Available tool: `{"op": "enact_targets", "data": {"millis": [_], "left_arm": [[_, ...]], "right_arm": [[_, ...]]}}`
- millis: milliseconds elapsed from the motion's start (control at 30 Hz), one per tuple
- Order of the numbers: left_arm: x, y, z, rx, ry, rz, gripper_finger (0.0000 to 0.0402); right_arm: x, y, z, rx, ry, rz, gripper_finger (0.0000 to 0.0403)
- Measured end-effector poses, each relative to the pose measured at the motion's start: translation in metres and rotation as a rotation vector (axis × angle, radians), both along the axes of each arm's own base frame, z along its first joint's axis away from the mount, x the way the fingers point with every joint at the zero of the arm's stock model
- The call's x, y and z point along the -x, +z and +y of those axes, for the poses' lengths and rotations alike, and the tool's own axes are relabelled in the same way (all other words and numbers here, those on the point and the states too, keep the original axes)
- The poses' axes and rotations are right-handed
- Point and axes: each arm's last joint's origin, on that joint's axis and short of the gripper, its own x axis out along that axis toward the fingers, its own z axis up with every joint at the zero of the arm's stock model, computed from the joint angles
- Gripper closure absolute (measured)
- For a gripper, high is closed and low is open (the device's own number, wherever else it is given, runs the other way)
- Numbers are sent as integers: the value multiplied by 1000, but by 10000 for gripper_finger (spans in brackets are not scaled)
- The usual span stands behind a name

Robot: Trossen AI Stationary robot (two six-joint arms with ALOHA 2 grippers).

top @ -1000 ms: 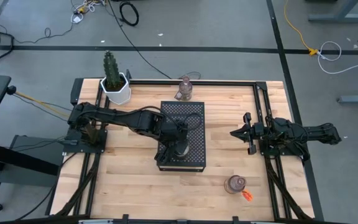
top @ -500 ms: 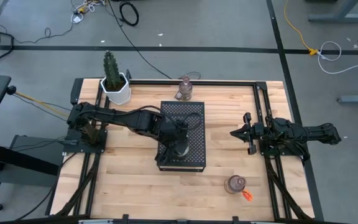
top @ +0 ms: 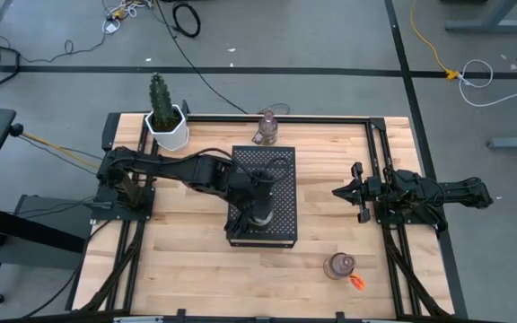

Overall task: Pick & Place candle stick holders
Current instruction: Put the left brown scented candle on the shelf

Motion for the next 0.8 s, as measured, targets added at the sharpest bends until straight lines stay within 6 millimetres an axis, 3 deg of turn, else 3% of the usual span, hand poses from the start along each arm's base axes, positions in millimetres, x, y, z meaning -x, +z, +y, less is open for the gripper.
{"op": "enact_targets", "data": {"millis": [333, 433, 800], "left_arm": [[13, 32, 0, -7, 39, -5, 3], [17, 32, -4, -12, 52, 28, 11], [27, 26, -33, -33, -30, 85, 107]], "right_arm": [[0, 0, 0, 0, 0, 0, 380], [0, 0, 0, 0, 0, 0, 380], [0, 0, 0, 0, 0, 0, 380]]}}
